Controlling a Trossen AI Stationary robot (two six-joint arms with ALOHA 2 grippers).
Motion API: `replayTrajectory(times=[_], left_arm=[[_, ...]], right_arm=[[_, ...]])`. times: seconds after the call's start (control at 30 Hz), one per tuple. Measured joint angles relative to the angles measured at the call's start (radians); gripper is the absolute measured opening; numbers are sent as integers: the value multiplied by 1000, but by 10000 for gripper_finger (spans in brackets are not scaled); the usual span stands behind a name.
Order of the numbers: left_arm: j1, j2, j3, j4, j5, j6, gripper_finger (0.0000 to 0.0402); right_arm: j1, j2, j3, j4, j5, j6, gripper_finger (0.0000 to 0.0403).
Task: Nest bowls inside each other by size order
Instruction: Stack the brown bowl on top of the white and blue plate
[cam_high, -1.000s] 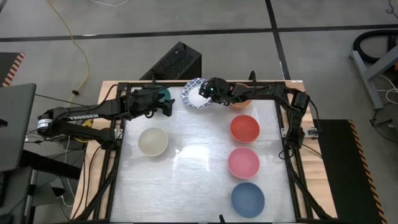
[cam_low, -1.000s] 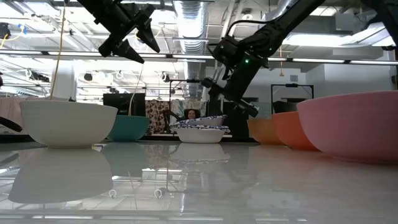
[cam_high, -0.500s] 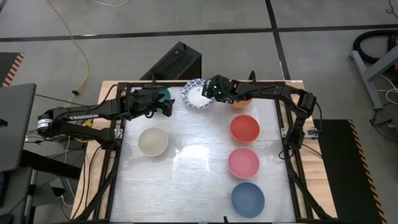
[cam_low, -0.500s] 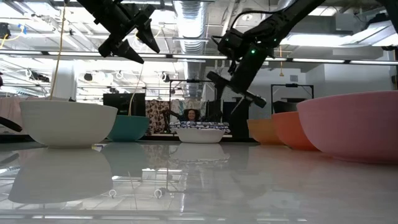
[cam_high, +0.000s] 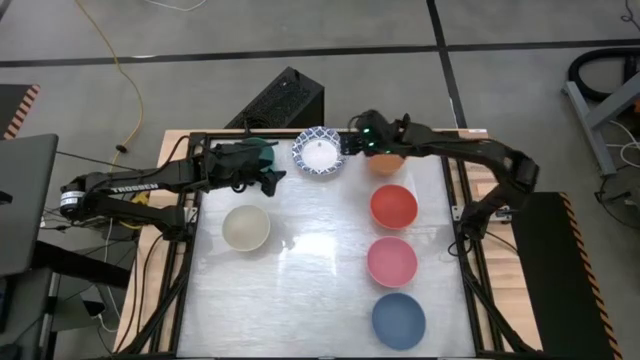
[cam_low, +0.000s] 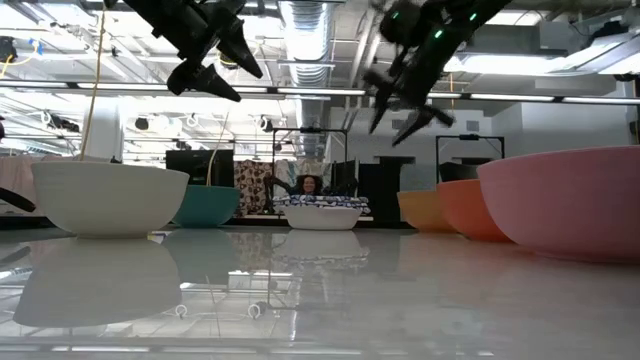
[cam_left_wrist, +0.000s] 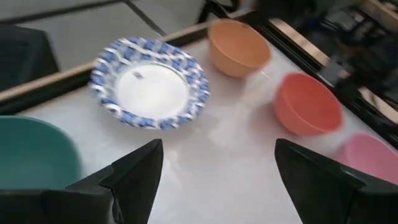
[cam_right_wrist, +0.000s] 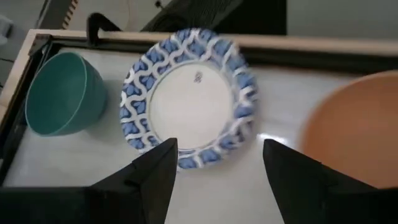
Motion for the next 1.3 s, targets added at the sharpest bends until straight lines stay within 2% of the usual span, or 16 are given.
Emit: replayTrajectory(times=[0.13,0.3,0.4,0.5,0.63,0.9,1.3], left_arm=[[0,0,0,0,71,-21,297],[0,0,0,1,90,-65,297],[0,0,0,1,98,-89,297],[0,0,0,1,98,-103,297],[0,0,0,1,98,-129,297],[0,0,0,1,106,-132,297],[-1,0,0,0,96,-132,297]], right_arm=[[-19,-106,1,-177,105,-48,255],[-55,-177,1,-459,241,-45,255],[-90,-183,1,-587,251,-33,255],[-123,-176,1,-644,250,-52,254],[-165,-174,-18,-590,214,-75,254],[-271,-173,-182,-450,75,-87,254],[-287,-174,-341,-218,10,-54,254]])
